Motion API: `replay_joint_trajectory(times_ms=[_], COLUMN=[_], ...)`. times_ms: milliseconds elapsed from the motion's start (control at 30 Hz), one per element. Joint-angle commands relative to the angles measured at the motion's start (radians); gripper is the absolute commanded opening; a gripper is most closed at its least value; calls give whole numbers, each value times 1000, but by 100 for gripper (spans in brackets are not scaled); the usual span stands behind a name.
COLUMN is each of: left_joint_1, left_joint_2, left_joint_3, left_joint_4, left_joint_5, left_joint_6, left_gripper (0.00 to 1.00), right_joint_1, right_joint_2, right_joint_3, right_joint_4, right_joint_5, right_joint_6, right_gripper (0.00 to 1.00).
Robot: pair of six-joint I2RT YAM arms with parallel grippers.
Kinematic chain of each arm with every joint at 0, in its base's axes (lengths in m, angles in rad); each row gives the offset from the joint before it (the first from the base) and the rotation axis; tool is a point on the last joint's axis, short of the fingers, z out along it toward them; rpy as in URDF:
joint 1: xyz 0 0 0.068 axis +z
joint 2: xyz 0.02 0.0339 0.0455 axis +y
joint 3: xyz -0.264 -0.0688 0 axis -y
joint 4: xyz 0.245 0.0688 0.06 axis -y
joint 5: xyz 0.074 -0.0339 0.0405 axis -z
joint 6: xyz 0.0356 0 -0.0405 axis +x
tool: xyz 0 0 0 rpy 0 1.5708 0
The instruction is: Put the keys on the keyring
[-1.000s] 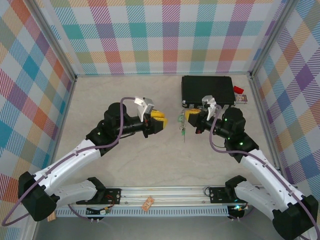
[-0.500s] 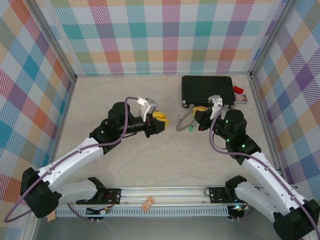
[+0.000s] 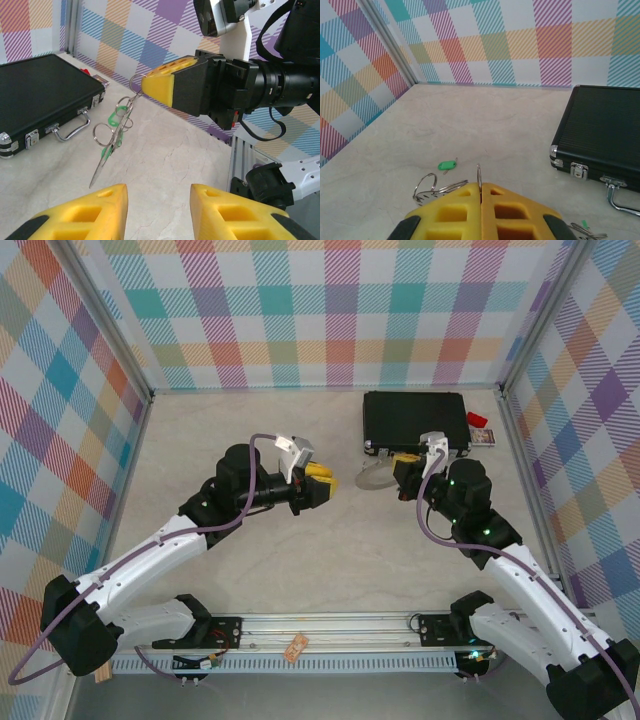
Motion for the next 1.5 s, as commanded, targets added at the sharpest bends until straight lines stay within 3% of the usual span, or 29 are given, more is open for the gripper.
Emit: replay_joint_trajectory(times_ms=[0, 267, 433, 900, 1467], left_joint_1=[6, 6, 7, 33, 32], left_joint_2=[-1, 27, 46, 82, 123], left_joint_3=[33, 80, 130, 123, 132], left_joint_4=[-5, -74, -124, -46, 0], left_joint_5=[8, 1, 49, 189, 232], left_joint_6=[-5, 54, 109, 89, 57], left_gripper=[37, 38, 37, 34, 23], right_joint_1=[3, 2, 3, 1, 1], right_joint_2=[-10, 100, 210, 240, 252], right_joint_3=[22, 128, 245, 302, 295], right_joint_4=[35, -49, -165, -210, -185], right_joint_5=[-87, -471, -600, -746, -817], right_joint_6=[-34, -78, -109, -157, -146], right_gripper=[0, 0, 0, 0, 0])
